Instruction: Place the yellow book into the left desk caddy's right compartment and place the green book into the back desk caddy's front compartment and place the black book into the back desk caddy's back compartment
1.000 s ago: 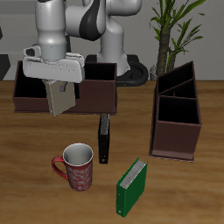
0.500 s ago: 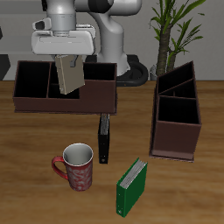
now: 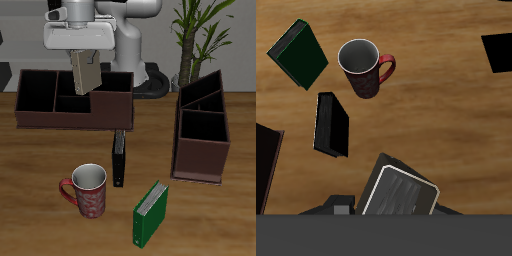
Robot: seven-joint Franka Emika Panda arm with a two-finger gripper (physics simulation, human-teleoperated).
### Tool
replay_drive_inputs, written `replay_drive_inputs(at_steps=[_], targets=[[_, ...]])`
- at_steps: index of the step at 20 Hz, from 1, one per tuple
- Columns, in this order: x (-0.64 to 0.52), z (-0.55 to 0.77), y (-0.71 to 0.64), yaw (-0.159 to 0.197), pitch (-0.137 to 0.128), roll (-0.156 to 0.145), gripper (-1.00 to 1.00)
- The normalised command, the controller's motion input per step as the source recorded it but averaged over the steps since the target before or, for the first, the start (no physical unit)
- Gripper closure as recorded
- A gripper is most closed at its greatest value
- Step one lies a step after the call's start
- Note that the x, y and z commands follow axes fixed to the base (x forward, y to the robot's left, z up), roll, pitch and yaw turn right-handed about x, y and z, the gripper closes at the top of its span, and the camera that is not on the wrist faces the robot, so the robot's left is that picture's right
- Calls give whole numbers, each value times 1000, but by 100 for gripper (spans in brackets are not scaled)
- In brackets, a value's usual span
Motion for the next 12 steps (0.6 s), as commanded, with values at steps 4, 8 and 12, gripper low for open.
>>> replay_drive_inputs(at_steps=[4,8,12], targets=[[-153,178,404,34,32,-4,100],[-187,270,297,-3,-2,24,100],[-93,236,278,-25,19,5,100]])
